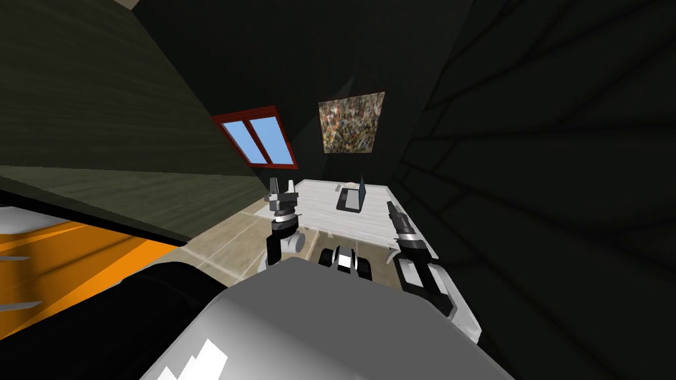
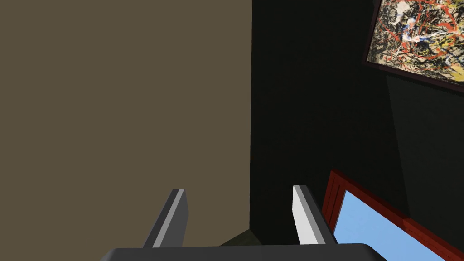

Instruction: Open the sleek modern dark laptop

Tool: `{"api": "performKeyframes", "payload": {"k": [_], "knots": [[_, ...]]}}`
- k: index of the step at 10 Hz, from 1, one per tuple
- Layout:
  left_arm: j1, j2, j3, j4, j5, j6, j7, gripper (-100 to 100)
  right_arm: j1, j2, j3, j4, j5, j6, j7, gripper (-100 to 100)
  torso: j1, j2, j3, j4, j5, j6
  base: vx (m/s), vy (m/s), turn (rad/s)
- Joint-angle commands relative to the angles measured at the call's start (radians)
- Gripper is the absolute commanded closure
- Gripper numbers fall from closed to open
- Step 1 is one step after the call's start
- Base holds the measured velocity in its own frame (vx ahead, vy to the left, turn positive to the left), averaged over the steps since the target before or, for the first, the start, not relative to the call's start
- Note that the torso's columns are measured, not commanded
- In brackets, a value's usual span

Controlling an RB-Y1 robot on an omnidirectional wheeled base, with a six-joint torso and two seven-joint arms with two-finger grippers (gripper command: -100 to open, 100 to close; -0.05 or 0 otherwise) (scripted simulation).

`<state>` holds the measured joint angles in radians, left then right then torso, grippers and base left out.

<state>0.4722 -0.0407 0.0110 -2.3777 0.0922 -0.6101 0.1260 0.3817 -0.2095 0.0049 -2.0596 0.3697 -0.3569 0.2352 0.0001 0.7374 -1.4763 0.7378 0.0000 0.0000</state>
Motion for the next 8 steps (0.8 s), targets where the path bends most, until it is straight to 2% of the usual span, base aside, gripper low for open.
{"api": "performKeyframes", "payload": {"k": [1, 2, 3, 6, 7, 8], "knots": [[0.000, 0.000, 0.000, 0.000, 0.000, 0.000, 0.000, 0, -0.057, -0.011, -0.003, 0.072, 0.081, 0.029, 0.067, -100, 0.000, 0.000, 0.000, 0.000, 0.000, 0.000, 0.014, 0.085, 0.038], [0.000, 0.000, 0.000, 0.000, 0.000, 0.000, 0.000, 0, -0.078, -0.017, -0.005, 0.095, 0.112, 0.043, 0.091, -100, 0.000, 0.000, 0.000, 0.000, 0.000, 0.000, -0.014, 0.096, 0.032], [0.000, 0.000, 0.000, 0.000, 0.000, 0.000, 0.000, 0, -0.078, -0.017, -0.005, 0.095, 0.122, 0.043, 0.091, -100, 0.000, 0.002, 0.001, 0.000, 0.000, 0.000, -0.020, 0.069, 0.008], [0.000, 0.000, 0.000, 0.000, 0.000, 0.000, 0.000, 0, -0.142, -0.039, -0.012, 0.170, 0.216, 0.086, 0.163, -100, 0.000, 0.000, 0.000, 0.000, 0.000, 0.000, -0.005, 0.076, 0.030], [0.000, 0.000, 0.000, 0.000, 0.000, 0.000, 0.000, 0, -0.142, -0.039, -0.012, 0.170, 0.224, 0.086, 0.163, -100, 0.001, 0.000, 0.000, 0.000, 0.000, 0.000, 0.002, 0.072, 0.016], [0.000, 0.000, 0.000, 0.000, 0.000, 0.000, 0.000, 0, -0.164, -0.048, -0.014, 0.197, 0.259, 0.101, 0.188, -100, 0.000, 0.000, 0.000, 0.000, 0.000, 0.000, 0.005, 0.064, 0.023]]}}
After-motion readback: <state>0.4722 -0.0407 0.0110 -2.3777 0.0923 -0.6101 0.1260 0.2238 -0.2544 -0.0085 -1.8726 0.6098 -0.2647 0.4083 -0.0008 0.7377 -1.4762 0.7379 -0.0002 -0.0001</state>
